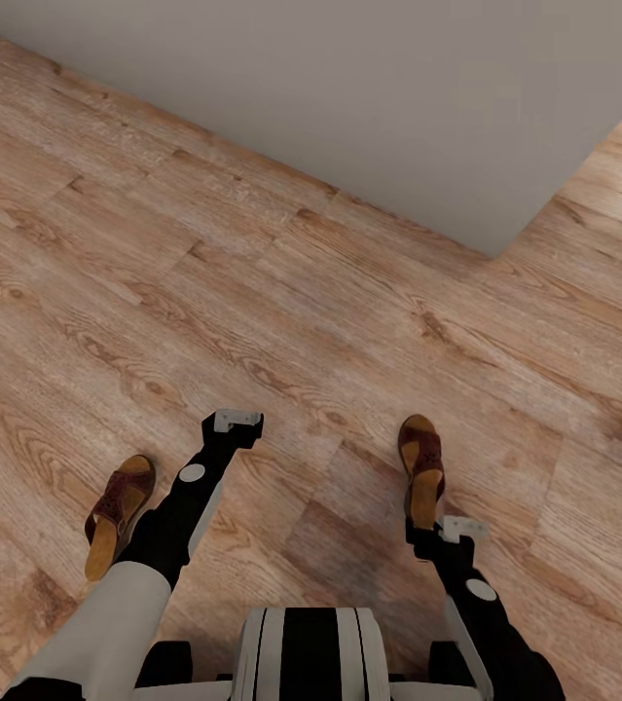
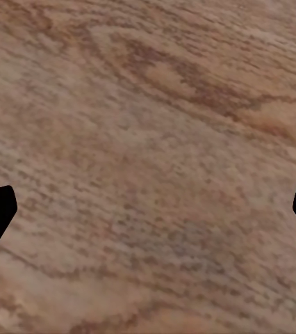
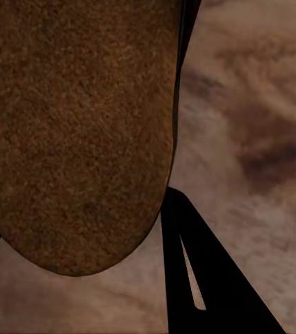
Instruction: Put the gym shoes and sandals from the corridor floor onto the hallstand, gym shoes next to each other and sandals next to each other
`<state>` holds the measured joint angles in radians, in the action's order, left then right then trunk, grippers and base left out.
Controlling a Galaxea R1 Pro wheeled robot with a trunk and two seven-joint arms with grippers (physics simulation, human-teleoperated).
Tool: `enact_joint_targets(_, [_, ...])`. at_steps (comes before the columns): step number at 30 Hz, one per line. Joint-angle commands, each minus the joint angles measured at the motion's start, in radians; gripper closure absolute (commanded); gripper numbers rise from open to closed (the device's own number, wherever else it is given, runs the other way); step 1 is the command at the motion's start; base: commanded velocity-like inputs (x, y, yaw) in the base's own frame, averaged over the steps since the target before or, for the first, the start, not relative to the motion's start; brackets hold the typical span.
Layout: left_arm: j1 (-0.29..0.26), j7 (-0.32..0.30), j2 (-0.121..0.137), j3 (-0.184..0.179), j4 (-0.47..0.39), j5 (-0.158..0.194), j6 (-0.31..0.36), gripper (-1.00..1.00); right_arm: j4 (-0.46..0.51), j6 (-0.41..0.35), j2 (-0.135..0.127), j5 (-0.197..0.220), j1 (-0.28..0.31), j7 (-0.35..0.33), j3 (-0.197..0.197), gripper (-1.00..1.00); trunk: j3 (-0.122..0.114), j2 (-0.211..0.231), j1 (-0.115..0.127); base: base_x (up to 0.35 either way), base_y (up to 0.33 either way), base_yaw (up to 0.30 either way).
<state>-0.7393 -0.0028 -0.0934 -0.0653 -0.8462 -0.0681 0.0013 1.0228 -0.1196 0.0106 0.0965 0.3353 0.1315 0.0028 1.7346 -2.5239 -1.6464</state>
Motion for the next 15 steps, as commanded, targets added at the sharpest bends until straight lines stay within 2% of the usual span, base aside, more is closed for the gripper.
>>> enact_joint_targets(1, [0.0, 0.0, 0.0, 0.001, -0.001, -0.007, 0.0, -1.0, 0.025, -0.021, 0.0, 0.014, 0.0, 0.005, 0.0, 1.0, 0.001, 0.0, 0.0, 0.0, 0.0, 0.0])
enact_joint_targets(5, [0.0, 0.0, 0.0, 0.001, -0.001, -0.005, 0.0, -1.0, 0.123, -0.072, 0.0, 0.014, -0.005, 0.005, -0.001, 1.0, 0.001, 0.0, 0.0, 0.0, 0.0, 0.0])
enact_joint_targets(15, [0.004, 0.0, 0.0, -0.001, -0.001, -0.004, 0.0, -1.0, 0.263, -0.097, -0.001, 0.014, -0.006, 0.006, -0.001, 1.0, -0.048, 0.002, 0.005, 0.0, 0.0, 0.0])
